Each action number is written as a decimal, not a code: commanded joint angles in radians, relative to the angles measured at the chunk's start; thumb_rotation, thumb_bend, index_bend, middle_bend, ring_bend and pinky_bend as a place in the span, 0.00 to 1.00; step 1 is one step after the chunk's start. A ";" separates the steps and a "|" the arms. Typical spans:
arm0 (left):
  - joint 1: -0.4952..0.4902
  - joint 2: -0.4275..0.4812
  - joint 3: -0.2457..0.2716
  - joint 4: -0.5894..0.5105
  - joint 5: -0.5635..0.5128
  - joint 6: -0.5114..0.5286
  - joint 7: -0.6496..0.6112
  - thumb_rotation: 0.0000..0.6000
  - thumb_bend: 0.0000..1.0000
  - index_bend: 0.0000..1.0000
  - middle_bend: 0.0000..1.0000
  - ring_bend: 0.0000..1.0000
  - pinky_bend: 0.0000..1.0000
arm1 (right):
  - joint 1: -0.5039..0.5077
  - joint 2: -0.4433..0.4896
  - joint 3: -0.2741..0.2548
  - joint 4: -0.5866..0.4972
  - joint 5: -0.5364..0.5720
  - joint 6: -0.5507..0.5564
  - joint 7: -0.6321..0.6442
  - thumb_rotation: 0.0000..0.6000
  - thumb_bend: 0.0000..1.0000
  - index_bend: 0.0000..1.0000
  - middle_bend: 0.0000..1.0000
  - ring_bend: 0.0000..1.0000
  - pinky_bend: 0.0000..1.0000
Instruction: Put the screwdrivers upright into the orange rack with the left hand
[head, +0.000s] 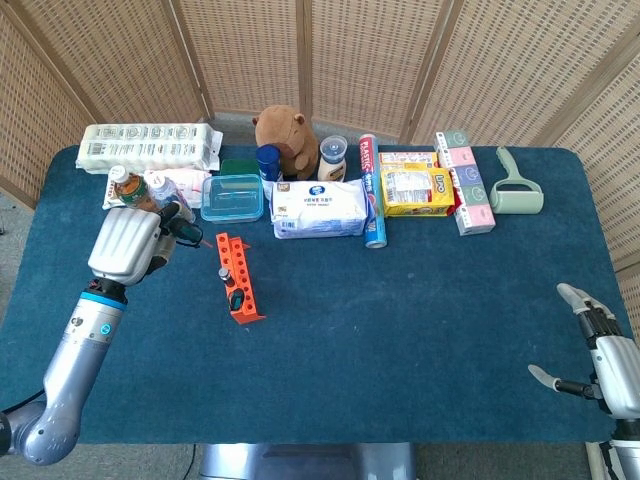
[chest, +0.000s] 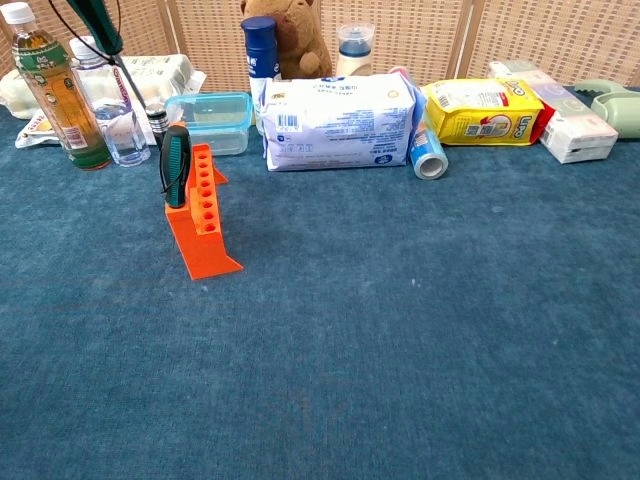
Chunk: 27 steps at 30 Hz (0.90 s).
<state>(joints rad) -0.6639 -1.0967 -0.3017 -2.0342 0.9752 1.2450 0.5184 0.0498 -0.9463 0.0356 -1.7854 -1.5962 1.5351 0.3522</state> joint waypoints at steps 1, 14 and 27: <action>-0.008 -0.004 -0.001 -0.002 -0.012 0.000 0.006 1.00 0.52 0.75 0.98 1.00 0.97 | 0.000 0.000 0.000 0.000 0.000 0.000 0.001 1.00 0.16 0.00 0.10 0.09 0.09; -0.037 -0.017 0.001 -0.017 -0.046 0.015 0.043 1.00 0.52 0.75 0.98 1.00 0.97 | 0.000 0.003 0.002 0.001 0.003 0.000 0.011 1.00 0.16 0.00 0.10 0.09 0.09; -0.053 -0.039 0.008 -0.006 -0.047 0.025 0.046 1.00 0.52 0.75 0.98 1.00 0.97 | -0.001 0.004 0.004 0.001 0.006 0.001 0.013 1.00 0.16 0.00 0.10 0.09 0.09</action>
<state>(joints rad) -0.7170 -1.1356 -0.2938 -2.0399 0.9283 1.2695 0.5643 0.0490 -0.9420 0.0394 -1.7849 -1.5901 1.5365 0.3652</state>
